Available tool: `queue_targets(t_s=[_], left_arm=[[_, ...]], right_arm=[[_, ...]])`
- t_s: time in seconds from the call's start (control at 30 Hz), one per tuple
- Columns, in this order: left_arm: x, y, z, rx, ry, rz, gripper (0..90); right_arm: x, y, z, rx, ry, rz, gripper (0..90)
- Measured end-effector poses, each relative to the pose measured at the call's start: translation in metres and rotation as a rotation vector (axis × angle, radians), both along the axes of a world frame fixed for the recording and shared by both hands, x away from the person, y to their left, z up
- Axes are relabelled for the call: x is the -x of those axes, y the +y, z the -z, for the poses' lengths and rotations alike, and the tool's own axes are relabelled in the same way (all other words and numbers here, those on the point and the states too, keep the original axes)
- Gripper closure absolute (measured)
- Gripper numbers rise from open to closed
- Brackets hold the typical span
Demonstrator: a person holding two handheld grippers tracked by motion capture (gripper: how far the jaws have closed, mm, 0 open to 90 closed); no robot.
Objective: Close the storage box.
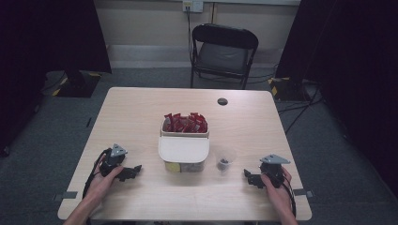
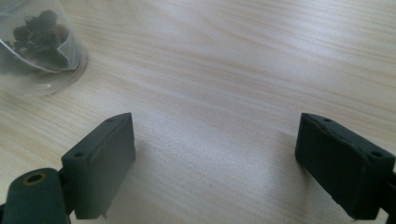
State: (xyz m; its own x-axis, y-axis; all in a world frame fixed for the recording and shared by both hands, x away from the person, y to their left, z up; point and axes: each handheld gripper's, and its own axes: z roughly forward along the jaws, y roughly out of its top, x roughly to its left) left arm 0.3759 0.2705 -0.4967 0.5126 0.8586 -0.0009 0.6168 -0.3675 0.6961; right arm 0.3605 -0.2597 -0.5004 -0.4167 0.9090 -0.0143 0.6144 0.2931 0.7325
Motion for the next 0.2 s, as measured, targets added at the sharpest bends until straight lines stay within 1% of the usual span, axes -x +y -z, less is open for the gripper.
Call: queue_targets(t_s=[0.03,0.07,0.1,0.2], left_arm=[[0.0002,0.0012,0.0008,-0.008,-0.006,0.007,12.6],[0.0006,0.0014,0.0039,0.012,-0.027,0.005,10.6],[0.0009,0.0012,0.006,0.023,-0.044,-0.002,7.5],[0.0007,0.0009,0.0059,0.021,-0.041,-0.001,6.5]], right_arm=[[0.0,0.0,0.0,0.0,0.0,0.0,11.6],[0.0,0.0,0.0,0.0,0.001,-0.001,11.5],[0.0,0.0,0.0,0.0,0.001,0.001,11.6],[0.0001,0.0,0.0,0.0,0.0,0.0,11.6]])
